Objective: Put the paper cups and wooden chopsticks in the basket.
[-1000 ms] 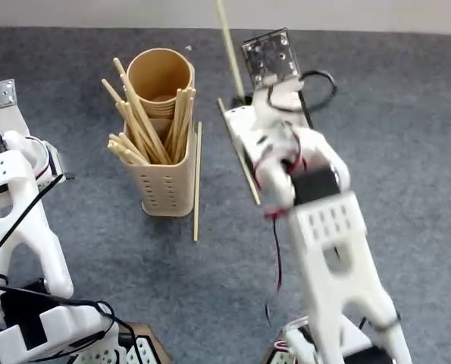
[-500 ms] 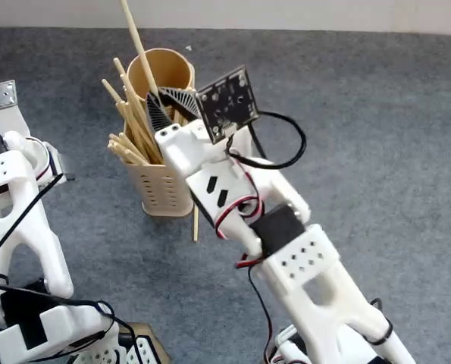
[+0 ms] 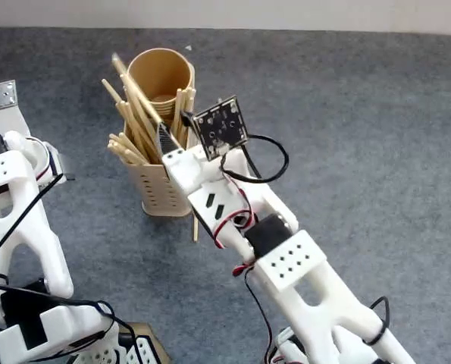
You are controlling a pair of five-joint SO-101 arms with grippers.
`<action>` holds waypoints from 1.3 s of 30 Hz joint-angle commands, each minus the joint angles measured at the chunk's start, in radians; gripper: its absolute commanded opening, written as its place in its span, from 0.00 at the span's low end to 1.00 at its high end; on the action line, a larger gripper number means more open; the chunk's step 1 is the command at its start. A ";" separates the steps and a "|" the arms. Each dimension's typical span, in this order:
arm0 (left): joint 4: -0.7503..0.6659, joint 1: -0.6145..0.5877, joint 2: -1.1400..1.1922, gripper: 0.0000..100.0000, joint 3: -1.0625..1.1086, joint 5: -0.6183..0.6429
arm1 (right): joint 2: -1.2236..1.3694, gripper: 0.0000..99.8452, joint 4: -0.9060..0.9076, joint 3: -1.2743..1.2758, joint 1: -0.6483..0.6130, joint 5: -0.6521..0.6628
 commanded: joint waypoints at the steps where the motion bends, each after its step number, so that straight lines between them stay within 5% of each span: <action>1: -0.008 0.025 -0.010 0.25 -0.005 -0.011 | -0.071 0.11 0.067 -0.105 0.007 0.035; 4: -0.006 0.022 -0.010 0.25 -0.005 -0.011 | -0.070 0.00 0.093 -0.136 0.010 0.048; 14: -0.008 0.021 -0.010 0.25 0.005 -0.011 | -0.070 0.01 0.292 -0.021 0.013 0.048; 25: -0.031 0.027 -0.010 0.25 0.015 -0.011 | -0.228 0.01 0.424 0.160 0.203 0.048; 32: -0.025 0.027 -0.010 0.25 0.015 -0.011 | -0.289 0.01 0.338 0.160 0.058 0.048; 39: -0.025 0.021 -0.018 0.25 0.013 -0.011 | 0.107 0.01 0.242 -0.004 -0.019 0.092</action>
